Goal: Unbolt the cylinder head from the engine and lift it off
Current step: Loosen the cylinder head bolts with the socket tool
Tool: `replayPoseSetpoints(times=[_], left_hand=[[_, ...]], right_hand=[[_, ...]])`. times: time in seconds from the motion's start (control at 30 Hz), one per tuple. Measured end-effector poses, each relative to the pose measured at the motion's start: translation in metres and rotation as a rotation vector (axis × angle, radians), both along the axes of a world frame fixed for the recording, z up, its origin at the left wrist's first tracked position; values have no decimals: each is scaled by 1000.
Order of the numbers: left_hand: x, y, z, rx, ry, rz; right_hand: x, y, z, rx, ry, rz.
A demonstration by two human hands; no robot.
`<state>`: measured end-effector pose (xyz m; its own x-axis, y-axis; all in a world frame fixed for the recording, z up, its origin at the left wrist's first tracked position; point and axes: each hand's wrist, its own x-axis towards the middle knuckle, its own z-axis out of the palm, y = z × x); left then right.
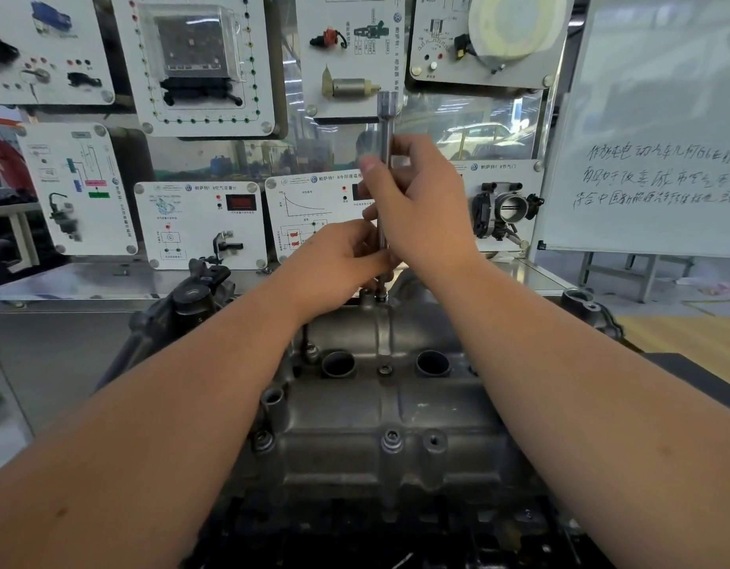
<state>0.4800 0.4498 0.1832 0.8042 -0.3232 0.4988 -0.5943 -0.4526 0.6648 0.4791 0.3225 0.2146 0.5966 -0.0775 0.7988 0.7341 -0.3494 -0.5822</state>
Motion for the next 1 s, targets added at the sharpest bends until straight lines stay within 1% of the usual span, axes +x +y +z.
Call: replayPoseSetpoints(times=[0.17, 0.3, 0.43, 0.6, 0.7, 0.77, 0.9, 1.0], left_hand=[[-1, -1, -1, 14, -3, 23], [5, 0, -4, -21, 45, 21], [2, 1, -1, -1, 3, 6], [2, -1, -1, 13, -20, 8], [8, -1, -5, -31, 11, 21], [8, 0, -5, -23, 27, 17], [6, 1, -2, 4, -15, 5], [0, -1, 0, 10, -22, -6]], right_hand=[[1, -1, 0, 50, -18, 0], [1, -1, 2, 27, 4, -3], [0, 0, 1, 3, 5, 18], [0, 0, -1, 31, -34, 8], [2, -1, 1, 30, 7, -8], [1, 0, 1, 21, 24, 1], [-1, 1, 1, 15, -1, 56], [-1, 1, -1, 23, -29, 34]])
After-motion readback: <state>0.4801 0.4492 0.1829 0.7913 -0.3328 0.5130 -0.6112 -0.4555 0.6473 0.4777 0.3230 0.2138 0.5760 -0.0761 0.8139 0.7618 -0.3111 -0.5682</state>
